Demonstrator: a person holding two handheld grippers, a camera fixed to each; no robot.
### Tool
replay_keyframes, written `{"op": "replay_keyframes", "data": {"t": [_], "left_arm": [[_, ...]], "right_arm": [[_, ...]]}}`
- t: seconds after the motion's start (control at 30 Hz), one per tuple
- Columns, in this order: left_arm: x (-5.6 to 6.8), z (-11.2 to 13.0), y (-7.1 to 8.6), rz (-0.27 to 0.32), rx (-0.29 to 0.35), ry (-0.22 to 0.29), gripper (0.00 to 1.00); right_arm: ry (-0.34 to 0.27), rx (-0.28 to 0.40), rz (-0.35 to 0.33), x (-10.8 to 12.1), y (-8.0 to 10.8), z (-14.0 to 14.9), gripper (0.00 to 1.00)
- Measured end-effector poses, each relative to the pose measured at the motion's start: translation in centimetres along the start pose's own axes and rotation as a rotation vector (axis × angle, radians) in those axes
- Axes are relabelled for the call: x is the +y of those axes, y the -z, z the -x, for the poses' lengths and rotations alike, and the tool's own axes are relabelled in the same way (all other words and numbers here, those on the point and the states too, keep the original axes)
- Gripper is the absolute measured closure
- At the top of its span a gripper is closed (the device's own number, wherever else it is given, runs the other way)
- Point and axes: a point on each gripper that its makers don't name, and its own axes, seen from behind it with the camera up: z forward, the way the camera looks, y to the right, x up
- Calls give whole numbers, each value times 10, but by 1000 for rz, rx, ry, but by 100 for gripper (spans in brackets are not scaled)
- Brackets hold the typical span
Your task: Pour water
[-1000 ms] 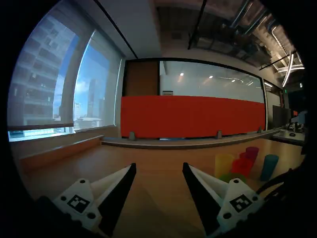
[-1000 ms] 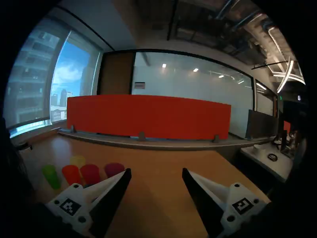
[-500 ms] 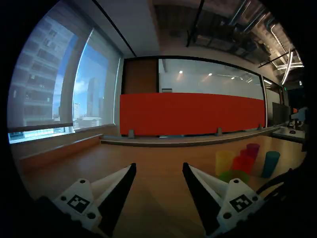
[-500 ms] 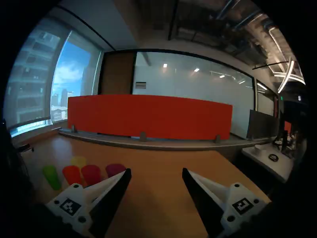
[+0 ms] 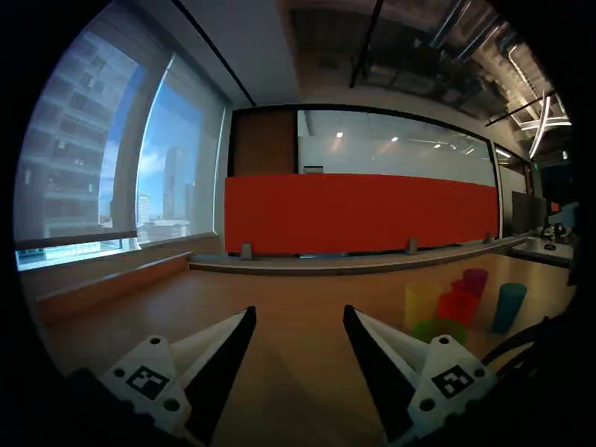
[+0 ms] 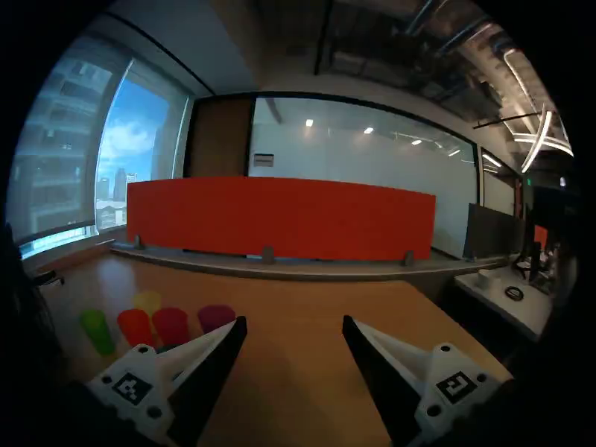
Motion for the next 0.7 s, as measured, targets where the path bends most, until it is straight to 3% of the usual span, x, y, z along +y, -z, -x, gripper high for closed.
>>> {"op": "replay_keyframes", "data": {"t": [0.7], "left_arm": [[0, 0, 0, 0, -1, -1, 14]], "right_arm": [[-45, 38, -12, 15, 1, 11, 0]]}}
